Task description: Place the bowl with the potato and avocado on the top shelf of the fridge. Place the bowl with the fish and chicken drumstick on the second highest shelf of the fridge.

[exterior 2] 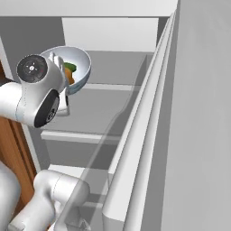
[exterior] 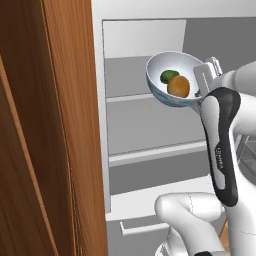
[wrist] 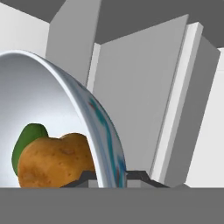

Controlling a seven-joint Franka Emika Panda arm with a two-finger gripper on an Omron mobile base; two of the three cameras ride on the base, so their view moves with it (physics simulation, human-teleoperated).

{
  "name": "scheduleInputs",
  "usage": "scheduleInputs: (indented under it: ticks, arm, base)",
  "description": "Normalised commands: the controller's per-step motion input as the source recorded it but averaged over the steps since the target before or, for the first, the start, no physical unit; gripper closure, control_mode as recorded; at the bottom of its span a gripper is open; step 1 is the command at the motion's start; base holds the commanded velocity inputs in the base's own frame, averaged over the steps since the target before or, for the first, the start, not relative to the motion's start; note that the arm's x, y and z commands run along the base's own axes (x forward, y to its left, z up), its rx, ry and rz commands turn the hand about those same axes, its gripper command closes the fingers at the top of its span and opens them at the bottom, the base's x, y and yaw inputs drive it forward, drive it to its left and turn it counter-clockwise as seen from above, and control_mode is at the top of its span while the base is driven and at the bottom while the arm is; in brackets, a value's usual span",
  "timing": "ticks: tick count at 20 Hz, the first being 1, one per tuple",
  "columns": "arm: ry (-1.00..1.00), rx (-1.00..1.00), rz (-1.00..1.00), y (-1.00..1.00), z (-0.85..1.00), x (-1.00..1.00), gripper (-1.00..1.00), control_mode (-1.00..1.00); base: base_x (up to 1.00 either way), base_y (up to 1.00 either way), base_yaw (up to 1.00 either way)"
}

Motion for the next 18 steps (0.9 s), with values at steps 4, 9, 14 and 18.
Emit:
scheduleInputs:
  ticks: [4,9,14,18]
  arm:
    - [0.00,0.00,0.00,-0.04,0.00,0.58,1.00,-1.00]
    - [0.00,0.00,-0.02,-0.01,0.00,0.76,1.00,-1.00]
    - [0.00,0.00,-0.04,0.00,0.00,0.80,1.00,-1.00]
    - [0.01,0.00,-0.03,0.00,-0.03,0.64,1.00,-1.00]
  base:
    - [0.00,0.00,0.00]
    - [0.00,0.00,0.00]
    - [0.00,0.00,0.00]
    - [0.00,0.00,0.00]
